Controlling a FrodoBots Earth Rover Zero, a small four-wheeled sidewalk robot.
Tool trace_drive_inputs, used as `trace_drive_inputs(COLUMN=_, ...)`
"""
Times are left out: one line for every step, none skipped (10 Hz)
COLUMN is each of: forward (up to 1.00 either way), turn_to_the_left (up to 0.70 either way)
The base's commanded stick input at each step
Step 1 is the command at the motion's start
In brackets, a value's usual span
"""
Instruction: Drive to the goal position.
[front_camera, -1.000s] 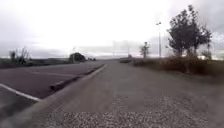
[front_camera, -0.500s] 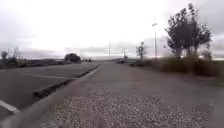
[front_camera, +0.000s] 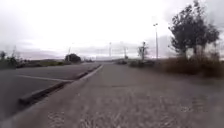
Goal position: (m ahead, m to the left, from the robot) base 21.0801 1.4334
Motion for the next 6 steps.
trace_drive_inputs(forward=1.0, turn_to_the_left=0.0)
trace_drive_inputs(forward=1.0, turn_to_the_left=0.0)
trace_drive_inputs(forward=1.0, turn_to_the_left=0.0)
trace_drive_inputs(forward=1.0, turn_to_the_left=0.0)
trace_drive_inputs(forward=1.0, turn_to_the_left=0.0)
trace_drive_inputs(forward=1.0, turn_to_the_left=0.0)
